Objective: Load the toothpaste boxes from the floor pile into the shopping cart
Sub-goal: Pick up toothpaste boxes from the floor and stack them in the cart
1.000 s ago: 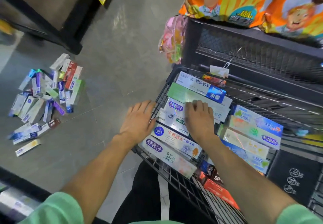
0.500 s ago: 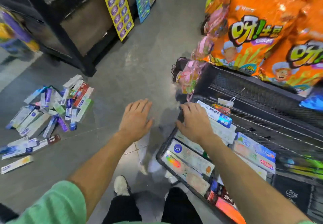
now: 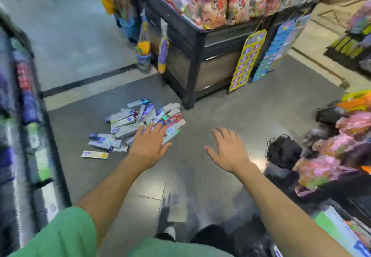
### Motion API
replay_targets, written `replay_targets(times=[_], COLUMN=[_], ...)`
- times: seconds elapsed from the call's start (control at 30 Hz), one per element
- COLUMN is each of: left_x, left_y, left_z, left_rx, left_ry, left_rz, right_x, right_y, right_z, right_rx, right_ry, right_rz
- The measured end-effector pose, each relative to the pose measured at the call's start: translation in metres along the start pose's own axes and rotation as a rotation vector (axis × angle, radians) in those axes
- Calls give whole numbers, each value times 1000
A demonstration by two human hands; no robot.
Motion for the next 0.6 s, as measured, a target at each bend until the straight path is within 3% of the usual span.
replay_targets(times=[0.3,0.47,0.6], left_x=[137,182,221], left_y=[-4,-11,-13], left_z=[-46,-55,-34], left_rx=[-109,-173,-115], left_ry=[325,479,557], left_rz=[-120,-154,-190], right_x=[115,158,193], right_y=[19,19,18], right_z=[110,174,233], right_rx=[-35,57,156], right_ry=[338,485,575], right_rz=[-56,-108,-148])
Point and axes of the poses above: each hand's wrist, its own z-axis towards the middle knuckle, its own y-axis out of the back of the hand, x = y × z, the point moved 1 cm from there along z, towards the middle knuckle, and after that the axes turned 10 degrees about x, right-handed, at the moved point
